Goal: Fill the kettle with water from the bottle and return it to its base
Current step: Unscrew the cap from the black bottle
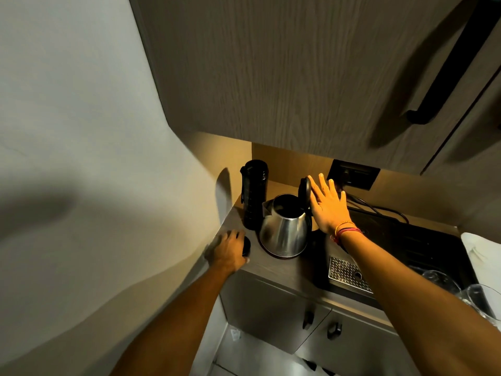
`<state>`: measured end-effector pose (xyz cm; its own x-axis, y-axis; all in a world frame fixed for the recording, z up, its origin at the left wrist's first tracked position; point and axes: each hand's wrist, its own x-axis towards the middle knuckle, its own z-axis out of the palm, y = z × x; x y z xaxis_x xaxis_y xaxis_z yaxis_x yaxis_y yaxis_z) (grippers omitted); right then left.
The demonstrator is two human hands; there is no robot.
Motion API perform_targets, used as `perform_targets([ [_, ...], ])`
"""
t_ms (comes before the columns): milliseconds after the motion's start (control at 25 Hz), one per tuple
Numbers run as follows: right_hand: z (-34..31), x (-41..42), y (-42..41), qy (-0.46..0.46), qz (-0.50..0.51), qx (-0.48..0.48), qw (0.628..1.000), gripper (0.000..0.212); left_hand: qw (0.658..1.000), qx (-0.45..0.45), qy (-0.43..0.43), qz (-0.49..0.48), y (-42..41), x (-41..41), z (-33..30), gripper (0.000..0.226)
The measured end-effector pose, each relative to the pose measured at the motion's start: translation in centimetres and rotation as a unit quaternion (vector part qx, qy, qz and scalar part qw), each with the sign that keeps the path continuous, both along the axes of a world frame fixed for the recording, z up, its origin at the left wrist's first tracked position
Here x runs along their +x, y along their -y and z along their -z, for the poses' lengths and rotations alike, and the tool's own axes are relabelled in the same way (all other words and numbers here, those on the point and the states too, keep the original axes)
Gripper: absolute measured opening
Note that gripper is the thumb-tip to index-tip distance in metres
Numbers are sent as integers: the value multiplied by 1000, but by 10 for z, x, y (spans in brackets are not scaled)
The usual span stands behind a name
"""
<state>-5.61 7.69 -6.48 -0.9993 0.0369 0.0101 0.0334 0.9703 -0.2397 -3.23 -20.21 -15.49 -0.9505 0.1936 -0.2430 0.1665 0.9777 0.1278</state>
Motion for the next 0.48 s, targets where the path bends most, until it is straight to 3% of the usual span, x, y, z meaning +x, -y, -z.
perform_targets([
  [80,-2,-1,2,4,-7,-5,1000,58,999,25,-25,-29,-2,-3,-5,99],
  [160,-4,-1,2,5,-18,-2,1000,58,989,107,-63,-82,-5,-18,-24,106],
  [320,-1,2,-2,2,-26,11,1000,59,916,346,-103,-177,-21,-69,-78,109],
  [480,2,3,-11,9,-26,28,999,62,862,467,-45,-191,-42,-97,-106,118],
])
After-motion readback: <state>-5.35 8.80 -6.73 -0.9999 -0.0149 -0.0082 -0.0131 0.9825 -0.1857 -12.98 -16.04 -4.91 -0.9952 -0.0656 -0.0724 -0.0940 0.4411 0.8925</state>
